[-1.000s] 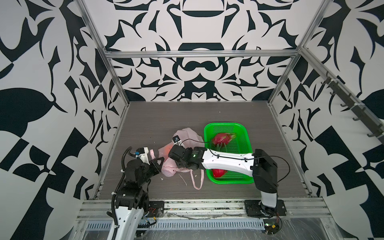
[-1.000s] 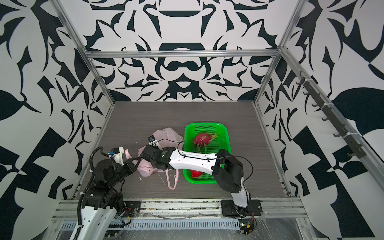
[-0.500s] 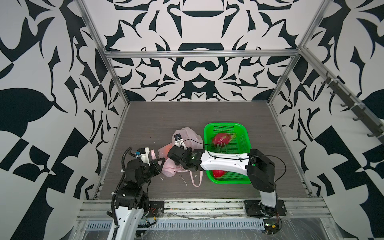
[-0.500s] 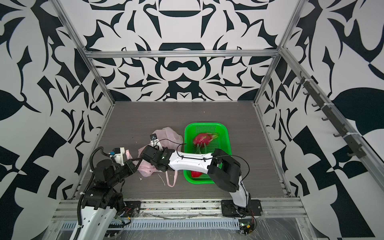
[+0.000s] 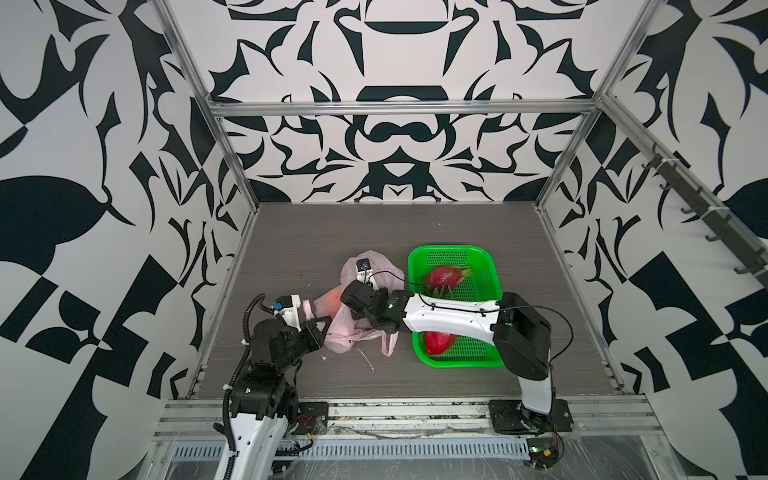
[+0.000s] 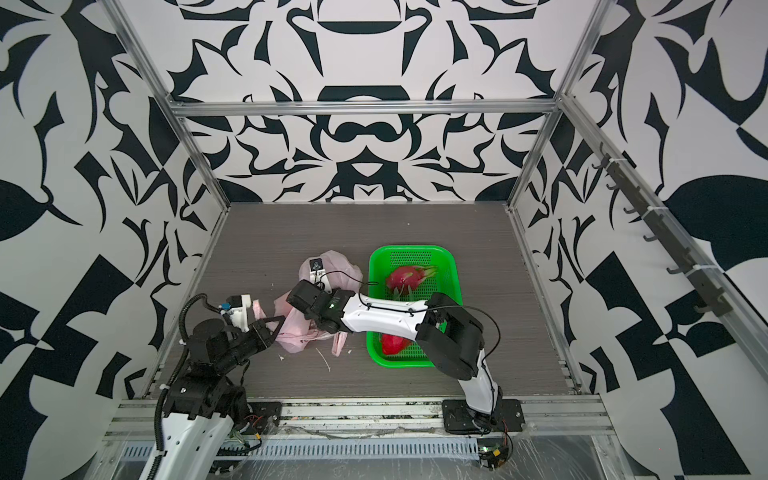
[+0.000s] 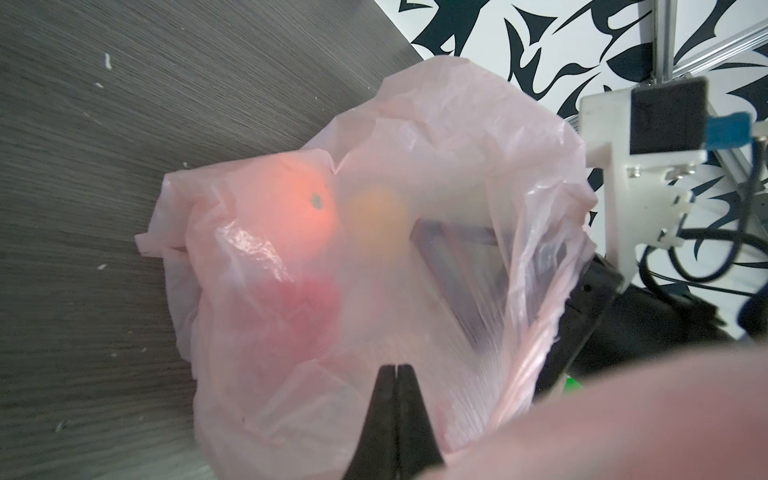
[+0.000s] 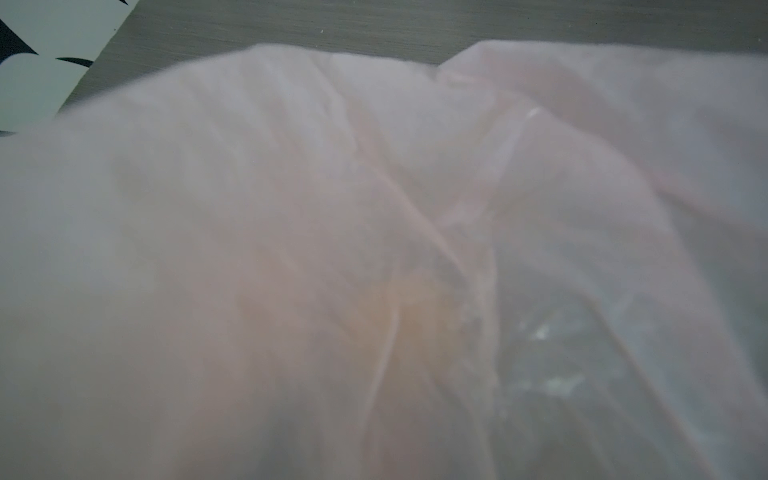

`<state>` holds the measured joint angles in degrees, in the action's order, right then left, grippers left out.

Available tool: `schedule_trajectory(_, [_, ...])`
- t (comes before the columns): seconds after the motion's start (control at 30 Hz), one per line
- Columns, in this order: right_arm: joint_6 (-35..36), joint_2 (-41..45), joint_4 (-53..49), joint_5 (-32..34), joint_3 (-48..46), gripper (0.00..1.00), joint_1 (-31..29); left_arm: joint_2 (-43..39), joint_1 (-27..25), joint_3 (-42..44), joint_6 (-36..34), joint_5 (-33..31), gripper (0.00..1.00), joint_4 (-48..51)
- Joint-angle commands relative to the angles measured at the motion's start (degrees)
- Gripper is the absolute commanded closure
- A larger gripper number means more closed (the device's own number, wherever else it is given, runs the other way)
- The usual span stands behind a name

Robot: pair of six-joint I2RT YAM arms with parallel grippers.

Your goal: Untie the knot of the plastic bag and take out the fruit

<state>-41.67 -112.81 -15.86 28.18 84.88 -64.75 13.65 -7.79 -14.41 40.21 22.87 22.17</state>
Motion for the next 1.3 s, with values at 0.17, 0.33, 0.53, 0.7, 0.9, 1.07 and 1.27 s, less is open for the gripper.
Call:
schedule_trajectory(0.17, [-6.5,-0.6,3.5,-2.0,-0.7,0.46,2.2,-0.1,-0.1,0.8,-1.4,1.9,1.0,0.0])
schedule_trajectory(0.33, [-8.9,-1.0,3.8,-2.4,-0.3,0.46,3.0,-0.2,-0.1,0.8,-1.8,2.8,1.0,-0.1])
schedule_trajectory(0.53, [-10.4,-2.7,4.0,-3.7,1.4,0.46,3.8,-0.7,-0.1,1.1,-1.8,3.5,1.0,-0.3])
schedule_trajectory(0.7, [-12.2,-4.3,3.0,-3.2,2.8,0.42,4.1,-0.7,-0.1,1.1,-1.9,4.1,1.0,-0.3])
schedule_trajectory(0.9, [-13.6,-5.7,2.3,-2.8,4.1,0.37,4.7,-0.7,-0.1,1.1,-1.8,4.5,1.0,-0.3])
schedule_trajectory(1.07, [-15.4,-6.6,2.2,-3.2,4.3,0.34,5.5,-0.8,-0.1,1.1,-1.9,4.7,1.0,-0.3])
schedule_trajectory(1.27, [-17.0,-8.7,2.7,-4.4,5.4,0.34,6.7,-1.2,-0.1,1.3,-1.6,5.2,1.0,-0.1])
